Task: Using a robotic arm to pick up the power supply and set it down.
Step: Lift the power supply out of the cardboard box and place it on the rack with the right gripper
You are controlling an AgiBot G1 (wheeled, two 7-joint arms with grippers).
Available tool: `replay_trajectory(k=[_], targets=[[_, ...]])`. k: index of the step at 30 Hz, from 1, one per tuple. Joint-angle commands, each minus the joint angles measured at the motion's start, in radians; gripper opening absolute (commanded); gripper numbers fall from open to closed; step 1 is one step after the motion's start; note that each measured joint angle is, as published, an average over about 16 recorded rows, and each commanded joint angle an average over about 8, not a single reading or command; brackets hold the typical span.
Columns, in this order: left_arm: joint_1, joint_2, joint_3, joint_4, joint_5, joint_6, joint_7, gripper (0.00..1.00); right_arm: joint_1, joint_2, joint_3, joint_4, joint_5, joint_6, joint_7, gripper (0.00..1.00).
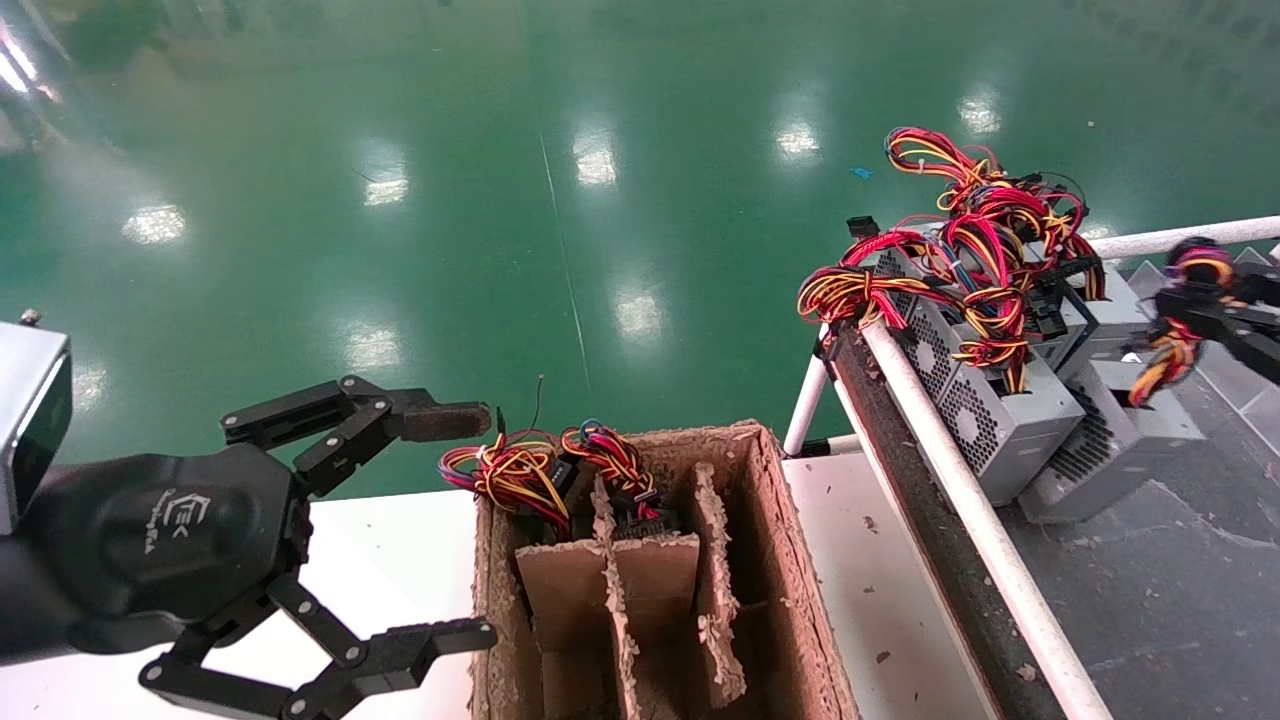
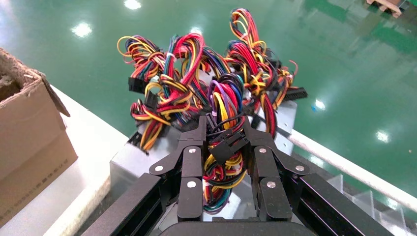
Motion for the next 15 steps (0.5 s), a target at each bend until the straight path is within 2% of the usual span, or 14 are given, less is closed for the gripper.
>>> replay_trajectory(k=[1, 6, 8, 13, 15], targets=[[0.000, 0.000, 0.000, 0.000, 0.000, 0.000, 0.000, 1.00, 0.007, -0.015, -0.010, 0.013, -0.015, 0.013, 0.010, 0.00], [0.000, 0.000, 0.000, 0.000, 0.000, 0.000, 0.000, 1.00, 0.051, -0.055, -0.034, 0.003, -0.051, 0.022, 0.020, 0.01], [0.000, 0.000, 0.000, 0.000, 0.000, 0.000, 0.000, 1.00, 0.069, -0.069, -0.041, -0.007, -0.062, 0.021, 0.021, 0.08], [0.000, 0.000, 0.000, 0.000, 0.000, 0.000, 0.000, 1.00, 0.106, -0.096, -0.054, -0.035, -0.078, 0.016, 0.018, 0.71], [0.000, 0.000, 0.000, 0.000, 0.000, 0.000, 0.000, 1.00, 0.116, -0.104, -0.057, -0.045, -0.083, 0.014, 0.017, 0.93]])
